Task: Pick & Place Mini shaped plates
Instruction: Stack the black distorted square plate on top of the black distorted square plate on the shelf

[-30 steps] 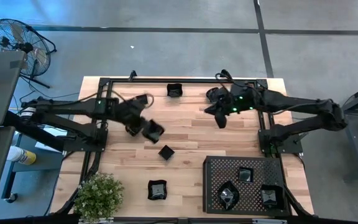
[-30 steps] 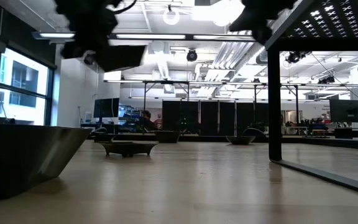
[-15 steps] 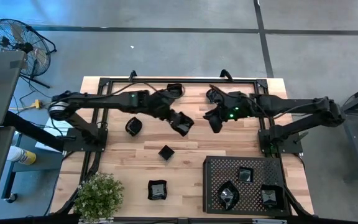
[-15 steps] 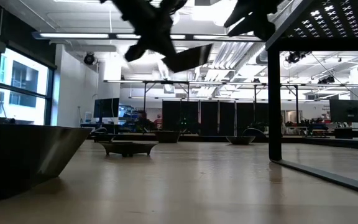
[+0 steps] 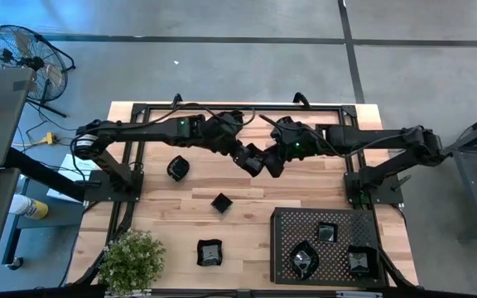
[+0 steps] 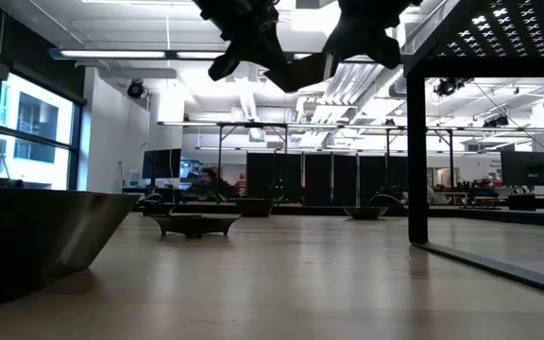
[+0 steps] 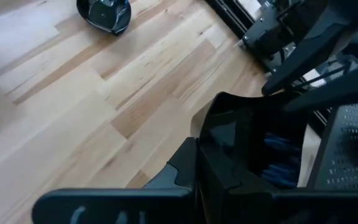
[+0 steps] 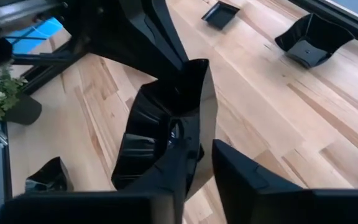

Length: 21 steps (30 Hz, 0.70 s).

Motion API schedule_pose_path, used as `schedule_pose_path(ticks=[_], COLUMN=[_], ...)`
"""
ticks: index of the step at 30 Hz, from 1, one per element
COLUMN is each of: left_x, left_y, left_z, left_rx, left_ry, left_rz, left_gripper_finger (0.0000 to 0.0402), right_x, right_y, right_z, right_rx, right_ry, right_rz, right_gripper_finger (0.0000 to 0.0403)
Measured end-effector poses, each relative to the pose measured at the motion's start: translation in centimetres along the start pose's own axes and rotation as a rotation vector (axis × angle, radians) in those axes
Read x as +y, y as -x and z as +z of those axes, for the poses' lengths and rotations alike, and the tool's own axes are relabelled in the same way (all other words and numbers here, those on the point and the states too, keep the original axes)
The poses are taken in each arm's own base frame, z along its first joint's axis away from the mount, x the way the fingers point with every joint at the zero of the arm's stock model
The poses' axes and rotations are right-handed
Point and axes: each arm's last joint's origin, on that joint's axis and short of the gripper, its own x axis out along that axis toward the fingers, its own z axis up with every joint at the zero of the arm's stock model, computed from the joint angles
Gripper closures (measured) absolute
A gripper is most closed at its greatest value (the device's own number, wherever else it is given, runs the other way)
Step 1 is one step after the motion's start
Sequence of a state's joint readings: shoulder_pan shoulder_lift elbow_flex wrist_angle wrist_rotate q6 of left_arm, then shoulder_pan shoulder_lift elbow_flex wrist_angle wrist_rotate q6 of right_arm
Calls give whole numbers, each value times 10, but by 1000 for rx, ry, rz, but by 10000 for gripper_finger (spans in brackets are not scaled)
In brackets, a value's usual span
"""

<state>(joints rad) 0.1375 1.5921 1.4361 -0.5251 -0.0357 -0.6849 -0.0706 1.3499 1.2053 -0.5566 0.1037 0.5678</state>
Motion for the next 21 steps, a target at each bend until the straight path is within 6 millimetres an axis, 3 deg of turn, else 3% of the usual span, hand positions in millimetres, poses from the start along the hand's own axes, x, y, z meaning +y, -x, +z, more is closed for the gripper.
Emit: schedule_pose_path(ticks=[5, 11, 14, 21], left_x=[0, 0, -2, -10], left_y=[0, 0, 4, 37], left_z=[0, 0, 3, 30], left_rx=[-1, -3, -1, -60], left_ry=[-1, -16, -50, -143], left_rz=[3, 3, 6, 13], left_gripper_finger=[401, 393, 364, 278], right_x=[-2, -3, -5, -14], right_y=[0, 0, 0, 16], right_z=[-2, -3, -2, 4], right_rx=[25, 32, 37, 17], right_ry=[2, -46, -66, -93], right_rz=[-19, -21, -25, -12], right_gripper_finger=[394, 395, 399, 400])
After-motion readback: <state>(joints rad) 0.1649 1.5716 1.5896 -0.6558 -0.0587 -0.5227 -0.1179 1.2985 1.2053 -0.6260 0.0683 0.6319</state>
